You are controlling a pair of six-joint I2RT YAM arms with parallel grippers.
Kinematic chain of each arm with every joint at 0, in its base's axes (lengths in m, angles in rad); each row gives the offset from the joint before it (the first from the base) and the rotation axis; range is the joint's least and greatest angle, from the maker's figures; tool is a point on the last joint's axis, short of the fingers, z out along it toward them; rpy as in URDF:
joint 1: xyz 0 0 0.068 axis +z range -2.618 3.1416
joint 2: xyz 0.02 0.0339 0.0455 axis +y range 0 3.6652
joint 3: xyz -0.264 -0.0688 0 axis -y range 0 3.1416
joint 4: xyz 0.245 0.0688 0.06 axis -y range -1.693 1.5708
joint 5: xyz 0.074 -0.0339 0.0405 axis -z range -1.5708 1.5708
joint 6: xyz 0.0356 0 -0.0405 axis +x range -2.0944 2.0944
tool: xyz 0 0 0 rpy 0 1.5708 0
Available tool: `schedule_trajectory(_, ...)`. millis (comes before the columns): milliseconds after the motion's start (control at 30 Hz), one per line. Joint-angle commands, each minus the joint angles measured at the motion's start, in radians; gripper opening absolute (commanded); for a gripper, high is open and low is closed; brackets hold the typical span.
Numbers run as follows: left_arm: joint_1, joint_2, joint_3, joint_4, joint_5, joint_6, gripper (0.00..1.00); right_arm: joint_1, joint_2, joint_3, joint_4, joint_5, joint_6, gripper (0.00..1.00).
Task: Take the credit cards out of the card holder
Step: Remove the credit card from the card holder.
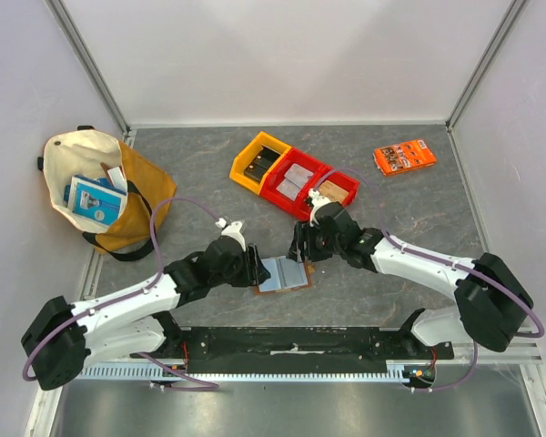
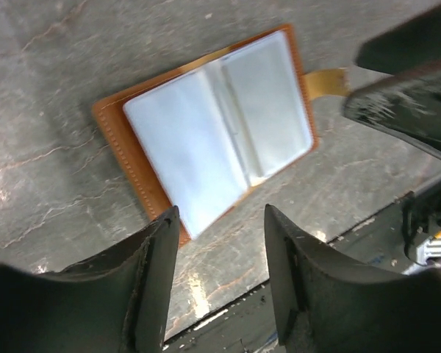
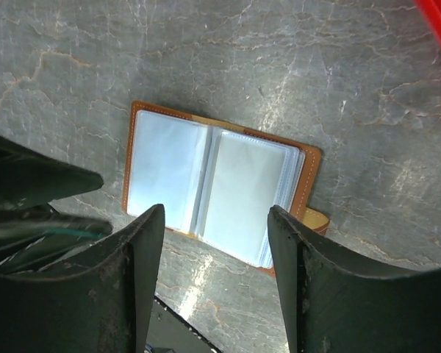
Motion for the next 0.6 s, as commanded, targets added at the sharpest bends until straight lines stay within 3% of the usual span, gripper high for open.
schedule_trajectory(0,-0.018,0.054,-0.029,0.094,-0.091,-0.099,0.51,0.024,0.007,-0.017,0.012,0.037,-0.019,0.64)
schedule_trajectory(133,-0.026,0.094,-0.03,0.093,-0.094,-0.108,0.33,0.038,0.042,-0.018,0.009,0.055,-0.023,0.6)
schedule_trajectory(300,-0.029,0.146,-0.032,0.068,-0.1,-0.125,0.26,0.048,0.081,-0.018,0.009,0.074,-0.022,0.57)
schedule_trajectory(567,-0.035,0.243,-0.016,0.031,-0.093,-0.139,0.21,0.064,0.142,-0.018,0.012,0.072,-0.023,0.54)
